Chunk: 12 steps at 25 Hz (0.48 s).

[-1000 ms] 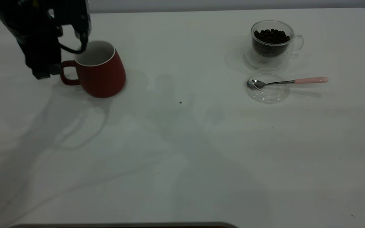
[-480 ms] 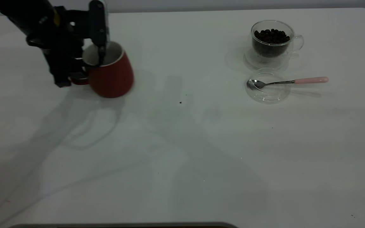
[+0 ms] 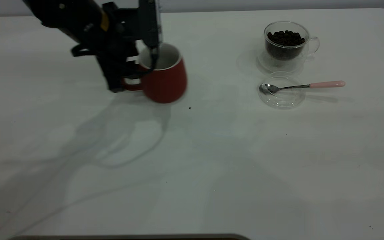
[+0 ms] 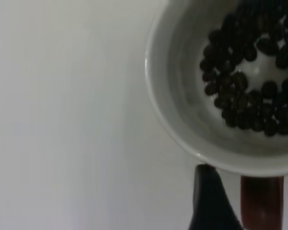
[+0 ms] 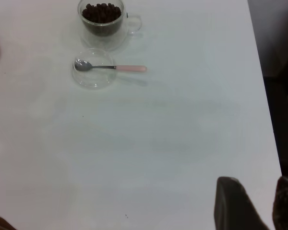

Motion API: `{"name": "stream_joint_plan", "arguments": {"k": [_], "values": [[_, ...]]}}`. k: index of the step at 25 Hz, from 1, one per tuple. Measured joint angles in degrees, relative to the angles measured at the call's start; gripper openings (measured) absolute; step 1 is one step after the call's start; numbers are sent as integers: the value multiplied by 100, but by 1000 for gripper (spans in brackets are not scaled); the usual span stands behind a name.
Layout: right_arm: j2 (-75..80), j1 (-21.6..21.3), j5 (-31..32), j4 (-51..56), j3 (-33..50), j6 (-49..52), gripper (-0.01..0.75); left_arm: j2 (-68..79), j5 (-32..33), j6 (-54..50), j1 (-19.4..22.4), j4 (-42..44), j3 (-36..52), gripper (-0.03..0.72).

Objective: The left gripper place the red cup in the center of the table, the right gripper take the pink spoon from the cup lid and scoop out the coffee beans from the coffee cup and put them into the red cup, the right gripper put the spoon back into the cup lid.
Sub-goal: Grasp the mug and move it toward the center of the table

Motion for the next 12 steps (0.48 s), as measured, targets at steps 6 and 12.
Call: {"name": "stream_joint_plan", "arguments": {"k": [6,12], "values": [[0,0,0,2,0,0,239,-77,-87,-450,-49,-74,0,492],[0,0,0,2,0,0,239,-1110,1255,-880,-49,-857,0,492]]}}
